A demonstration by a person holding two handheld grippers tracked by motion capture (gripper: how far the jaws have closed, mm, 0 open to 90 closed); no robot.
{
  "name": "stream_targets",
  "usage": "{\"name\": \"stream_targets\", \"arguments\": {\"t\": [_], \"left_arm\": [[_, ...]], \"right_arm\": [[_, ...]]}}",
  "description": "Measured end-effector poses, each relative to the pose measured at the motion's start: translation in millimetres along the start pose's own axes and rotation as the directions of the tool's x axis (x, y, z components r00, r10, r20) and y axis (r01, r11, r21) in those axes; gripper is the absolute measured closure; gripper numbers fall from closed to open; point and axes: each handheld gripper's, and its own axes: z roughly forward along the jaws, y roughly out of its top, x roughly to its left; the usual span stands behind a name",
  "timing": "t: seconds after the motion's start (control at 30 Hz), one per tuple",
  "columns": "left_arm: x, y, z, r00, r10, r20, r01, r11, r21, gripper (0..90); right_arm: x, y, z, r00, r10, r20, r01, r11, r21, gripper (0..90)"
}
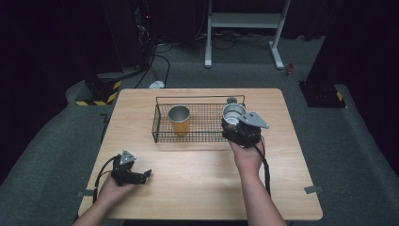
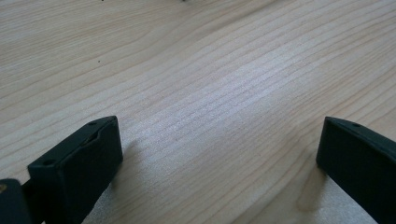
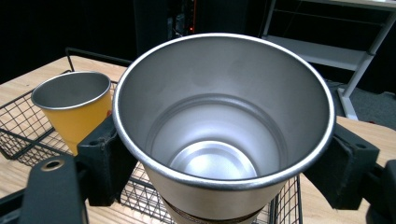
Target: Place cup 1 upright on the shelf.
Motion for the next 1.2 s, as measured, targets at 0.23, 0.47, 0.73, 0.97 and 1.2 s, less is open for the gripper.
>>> {"name": "stream_targets", "arguments": {"t": [0.23, 0.47, 0.73, 0.97, 1.2], "left_arm": [[0.0, 0.0, 0.0, 1.0000, 0.000, 0.000, 0.000, 1.0000, 0.000, 0.7], [0.2, 0.1, 0.1, 1.0000, 0.001, 0.002, -0.001, 1.0000, 0.000, 0.6], [0.2, 0.1, 0.1, 1.0000, 0.001, 0.002, -0.001, 1.0000, 0.001, 0.6], [0.2, 0.1, 0.1, 1.0000, 0.001, 0.002, -0.001, 1.0000, 0.001, 0.6], [0.1, 0.1, 0.1, 1.0000, 0.000, 0.001, 0.000, 1.0000, 0.001, 0.6]], "right_arm": [[-3.2, 5.3, 8.8, 0.9999, 0.012, 0.009, -0.012, 1.000, 0.013, 18.5], [-5.4, 12.0, 16.8, 0.9998, 0.012, 0.019, -0.013, 1.000, 0.017, 18.5], [-4.7, 16.4, 28.4, 0.9997, 0.013, 0.021, -0.014, 0.999, 0.029, 18.5], [-1.3, 15.9, 37.9, 0.9997, 0.018, 0.018, -0.019, 0.999, 0.041, 18.5], [-1.5, 20.1, 49.8, 0.9995, 0.022, 0.022, -0.024, 0.997, 0.071, 18.4]]}}
